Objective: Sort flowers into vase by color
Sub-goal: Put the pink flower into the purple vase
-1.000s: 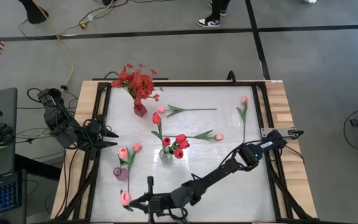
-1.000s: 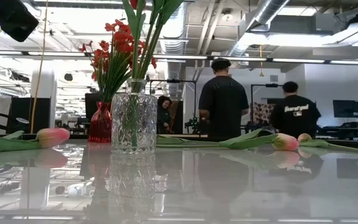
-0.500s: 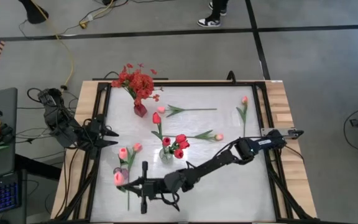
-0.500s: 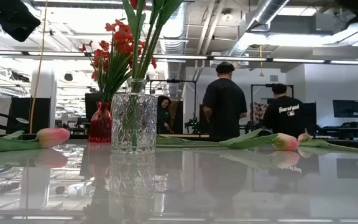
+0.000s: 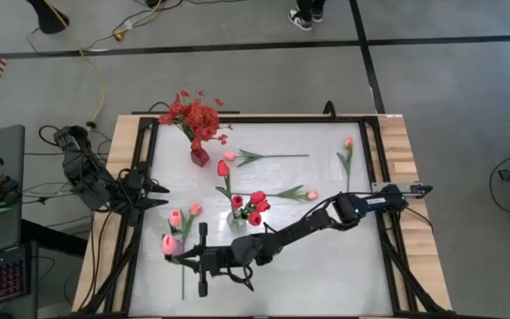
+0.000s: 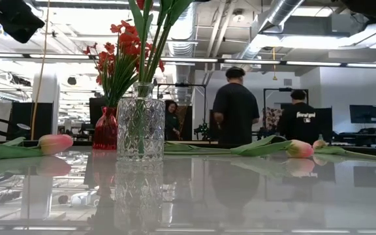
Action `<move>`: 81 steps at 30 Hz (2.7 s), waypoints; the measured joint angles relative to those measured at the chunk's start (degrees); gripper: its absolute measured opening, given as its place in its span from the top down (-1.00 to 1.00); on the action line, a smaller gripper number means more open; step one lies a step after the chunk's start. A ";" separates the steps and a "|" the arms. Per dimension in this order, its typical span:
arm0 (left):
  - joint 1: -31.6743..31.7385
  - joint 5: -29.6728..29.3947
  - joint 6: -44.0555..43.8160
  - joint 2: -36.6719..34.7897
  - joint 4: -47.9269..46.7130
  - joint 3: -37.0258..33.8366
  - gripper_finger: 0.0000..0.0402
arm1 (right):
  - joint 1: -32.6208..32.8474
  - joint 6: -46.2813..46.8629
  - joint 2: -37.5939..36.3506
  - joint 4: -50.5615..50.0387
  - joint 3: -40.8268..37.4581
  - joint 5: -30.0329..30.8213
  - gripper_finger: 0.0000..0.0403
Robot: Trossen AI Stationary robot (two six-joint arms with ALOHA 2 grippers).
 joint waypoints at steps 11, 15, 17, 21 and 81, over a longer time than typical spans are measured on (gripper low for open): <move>0.01 -0.15 0.37 0.00 0.02 -0.02 0.29 | -0.92 0.35 3.16 5.28 0.61 -0.08 0.91; 0.00 -0.15 0.59 0.00 0.01 0.00 0.29 | -1.31 0.00 4.52 5.02 2.41 0.07 0.91; -0.01 -0.15 0.58 0.00 0.01 0.00 0.29 | -1.57 -0.54 4.66 4.64 2.66 0.24 0.91; 0.01 -0.13 0.58 0.00 0.02 0.00 0.29 | -2.10 -0.27 4.67 3.41 2.74 0.28 0.91; 0.01 1.85 1.01 0.00 -0.02 0.00 0.29 | -5.40 15.82 3.93 -41.07 14.52 -1.46 -0.23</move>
